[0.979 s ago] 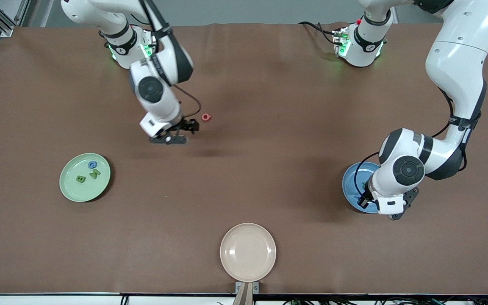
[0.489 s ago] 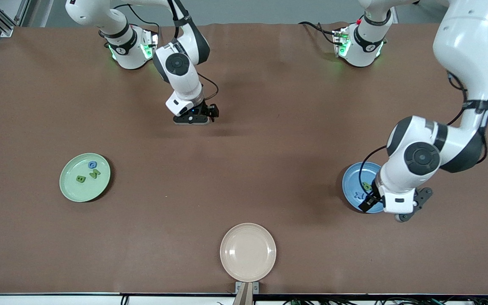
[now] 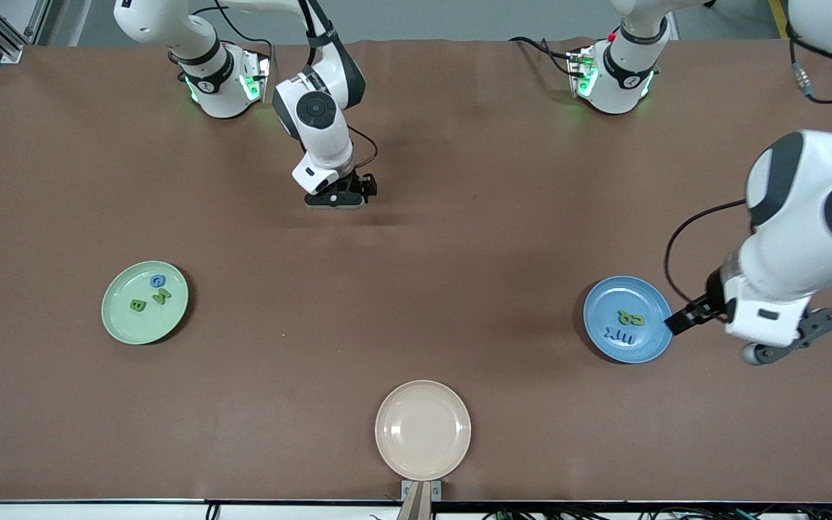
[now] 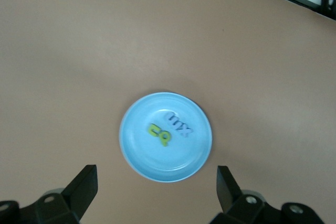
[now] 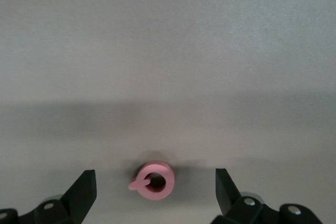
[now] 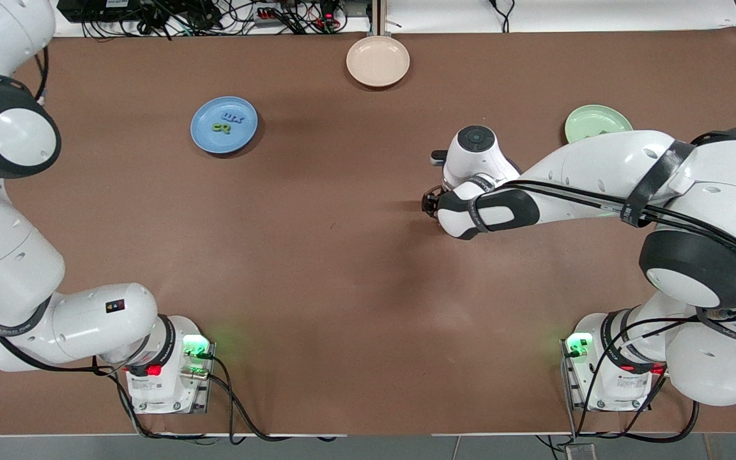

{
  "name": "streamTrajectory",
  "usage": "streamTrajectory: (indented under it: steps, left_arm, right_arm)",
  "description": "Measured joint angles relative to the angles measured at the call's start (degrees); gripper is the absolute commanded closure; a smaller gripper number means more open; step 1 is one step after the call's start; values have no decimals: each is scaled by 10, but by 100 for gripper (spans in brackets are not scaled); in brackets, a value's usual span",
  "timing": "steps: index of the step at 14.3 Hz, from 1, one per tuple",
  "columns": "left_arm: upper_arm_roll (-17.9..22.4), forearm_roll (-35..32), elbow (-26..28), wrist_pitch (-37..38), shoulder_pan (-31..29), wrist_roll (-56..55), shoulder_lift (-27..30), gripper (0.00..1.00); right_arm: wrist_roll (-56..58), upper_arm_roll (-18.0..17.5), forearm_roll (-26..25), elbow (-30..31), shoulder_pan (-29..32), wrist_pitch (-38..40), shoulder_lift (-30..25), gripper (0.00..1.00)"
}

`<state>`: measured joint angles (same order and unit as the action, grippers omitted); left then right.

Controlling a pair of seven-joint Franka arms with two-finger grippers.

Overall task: Sort upper and lower case letters into plates
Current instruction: 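Grasp the pink o with the right gripper while the left gripper withdraws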

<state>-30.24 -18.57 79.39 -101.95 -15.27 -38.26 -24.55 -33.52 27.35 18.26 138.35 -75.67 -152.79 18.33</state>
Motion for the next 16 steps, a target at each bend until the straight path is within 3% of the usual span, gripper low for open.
streamTrajectory:
  steps: [5,12,14,16]
  left_arm:
    - [-1,16,-3,71,-17,77,44,0]
    - [-2,64,-8,94,-28,132,83,0]
    - [17,98,-9,96,-32,176,100,0]
    - [70,124,-9,117,-4,217,125,0]
  right_arm:
    - [0,-18,19,1,-1,-7,17,0]
    - [1,-33,40,-1,-2,-20,32,20]
    - [1,-33,40,-1,-2,-20,32,22]
    - [1,-32,40,-1,-2,-20,31,30]
